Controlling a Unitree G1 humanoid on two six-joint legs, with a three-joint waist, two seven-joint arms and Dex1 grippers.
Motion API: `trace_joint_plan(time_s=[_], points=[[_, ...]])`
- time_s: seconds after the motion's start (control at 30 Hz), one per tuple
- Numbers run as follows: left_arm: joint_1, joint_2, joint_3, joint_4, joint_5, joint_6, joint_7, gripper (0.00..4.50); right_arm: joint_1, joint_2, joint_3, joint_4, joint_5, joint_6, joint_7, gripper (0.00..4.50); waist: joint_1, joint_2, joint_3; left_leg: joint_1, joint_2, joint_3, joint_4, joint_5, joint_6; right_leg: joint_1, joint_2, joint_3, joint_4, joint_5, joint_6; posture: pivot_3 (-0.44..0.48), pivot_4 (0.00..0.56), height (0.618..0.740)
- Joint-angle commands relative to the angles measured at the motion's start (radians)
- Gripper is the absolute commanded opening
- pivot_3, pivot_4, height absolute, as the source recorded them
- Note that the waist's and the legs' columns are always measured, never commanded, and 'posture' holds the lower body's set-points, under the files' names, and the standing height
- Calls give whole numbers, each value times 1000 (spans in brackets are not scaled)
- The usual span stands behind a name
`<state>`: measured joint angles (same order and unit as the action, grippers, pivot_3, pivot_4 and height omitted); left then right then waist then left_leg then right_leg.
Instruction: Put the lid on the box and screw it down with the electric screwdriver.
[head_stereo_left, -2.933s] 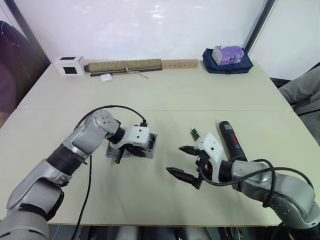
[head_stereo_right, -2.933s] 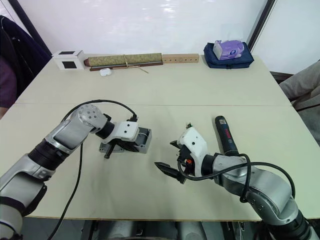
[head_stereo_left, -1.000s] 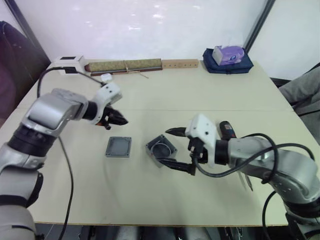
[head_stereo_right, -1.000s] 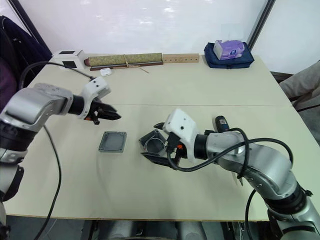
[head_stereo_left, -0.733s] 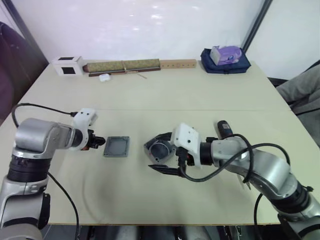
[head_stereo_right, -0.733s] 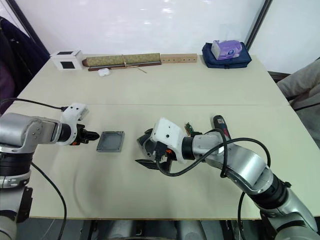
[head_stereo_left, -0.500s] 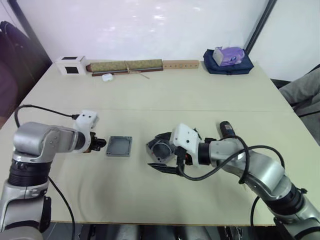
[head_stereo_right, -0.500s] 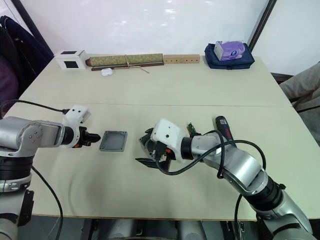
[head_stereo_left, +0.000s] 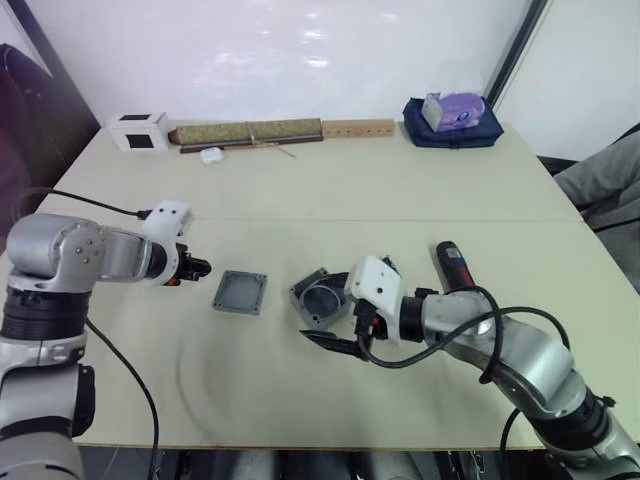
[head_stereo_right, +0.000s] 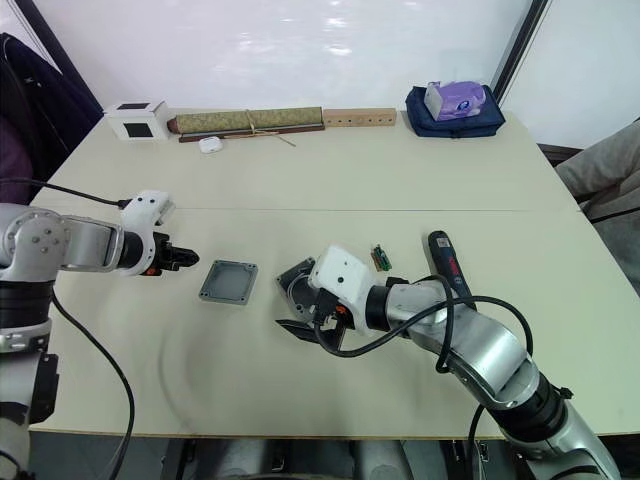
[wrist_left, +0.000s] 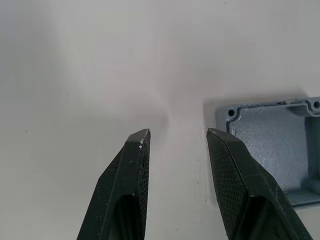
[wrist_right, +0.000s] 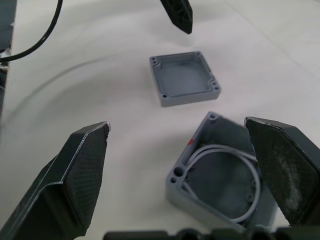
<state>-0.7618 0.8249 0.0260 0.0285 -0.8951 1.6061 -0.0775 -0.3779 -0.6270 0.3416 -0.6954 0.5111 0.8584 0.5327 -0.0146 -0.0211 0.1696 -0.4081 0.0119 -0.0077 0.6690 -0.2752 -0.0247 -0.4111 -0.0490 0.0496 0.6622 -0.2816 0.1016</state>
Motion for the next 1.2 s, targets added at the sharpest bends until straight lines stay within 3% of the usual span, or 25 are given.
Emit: trace_joint_plan(time_s=[0.03, 0.23, 0.6, 0.7, 0.8, 1.07, 1.2], points=[[-20, 22, -15, -20, -96, 8, 23, 1766, 9, 8, -11, -37, -27, -15, -7, 4500, 1, 0, 0, 0, 0, 0, 0, 0, 0, 0, 0, 0, 0, 0, 0, 0, 150, 740], [19, 8, -36, -40, -190, 8, 107, 1766, 14, 19, -8, -36, -49, -8, -12, 4500, -3, 0, 0, 0, 0, 0, 0, 0, 0, 0, 0, 0, 0, 0, 0, 0, 150, 740], [74, -32, -66, -43, -175, 8, 190, 1766, 11, 34, -26, -57, -54, 29, -20, 4500, 0, 0, 0, 0, 0, 0, 0, 0, 0, 0, 0, 0, 0, 0, 0, 0, 150, 740], [82, -74, -55, -31, -150, 8, 214, 1109, 9, 39, -33, -59, -51, 37, -23, 4500, 3, 1, 0, 1, -1, 0, 0, 0, 0, 1, 0, 0, 0, 0, 0, 0, 150, 740], [92, -151, -18, -17, -99, 8, 246, 73, 11, 41, -40, -60, -53, 43, -23, 4500, 4, 1, -1, 2, -1, 0, 0, 0, 0, 3, -1, 0, 0, 0, 0, 0, 150, 740], [102, -258, 52, -54, 6, 8, 259, 73, 24, 35, -65, -55, -46, 51, -13, 4500, 9, 3, -2, 15, -5, 0, -2, 0, 0, 16, -2, 0, -2, 0, 0, 0, 150, 740], [60, -276, 113, -69, 56, -60, 188, 73, 34, 100, -204, -36, 81, 87, -13, 4500, 5, 2, -2, 17, -5, -1, -3, 0, 0, 19, -2, -1, -4, 0, 0, 0, 150, 740]])
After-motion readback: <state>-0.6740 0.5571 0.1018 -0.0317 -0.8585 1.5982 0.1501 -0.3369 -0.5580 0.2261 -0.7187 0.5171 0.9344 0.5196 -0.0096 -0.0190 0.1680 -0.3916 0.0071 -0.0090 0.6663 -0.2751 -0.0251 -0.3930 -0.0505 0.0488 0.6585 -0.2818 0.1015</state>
